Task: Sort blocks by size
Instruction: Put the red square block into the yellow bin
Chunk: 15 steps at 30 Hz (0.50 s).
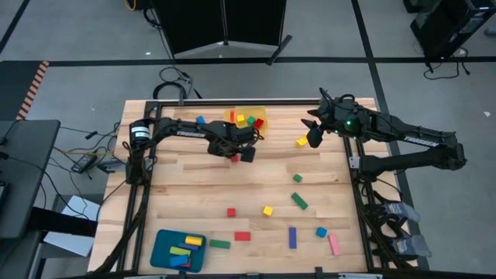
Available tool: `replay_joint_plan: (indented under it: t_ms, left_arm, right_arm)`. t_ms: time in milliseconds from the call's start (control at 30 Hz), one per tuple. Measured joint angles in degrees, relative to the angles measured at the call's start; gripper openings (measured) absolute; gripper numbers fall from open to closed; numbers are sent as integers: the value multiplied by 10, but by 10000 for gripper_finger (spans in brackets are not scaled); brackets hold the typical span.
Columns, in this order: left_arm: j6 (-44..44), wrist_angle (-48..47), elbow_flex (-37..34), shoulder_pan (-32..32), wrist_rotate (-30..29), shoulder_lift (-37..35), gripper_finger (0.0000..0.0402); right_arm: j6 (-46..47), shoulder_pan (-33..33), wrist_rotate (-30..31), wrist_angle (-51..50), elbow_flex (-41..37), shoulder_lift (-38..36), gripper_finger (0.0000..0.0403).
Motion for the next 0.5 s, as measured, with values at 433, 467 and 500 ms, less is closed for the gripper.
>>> replay_joint_plan:
  t_ms: [433, 467, 500]
  left_arm:
    - [14, 22, -14, 0, 5, 13, 277]
    - [17, 17, -14, 0, 5, 13, 270]
    - [18, 18, -14, 0, 3, 13, 263]
  right_arm:
    - [0, 0, 0, 24, 0, 0, 200]
    - [0, 0, 0, 24, 0, 0, 200]
    - [1, 0, 0, 24, 0, 0, 200]
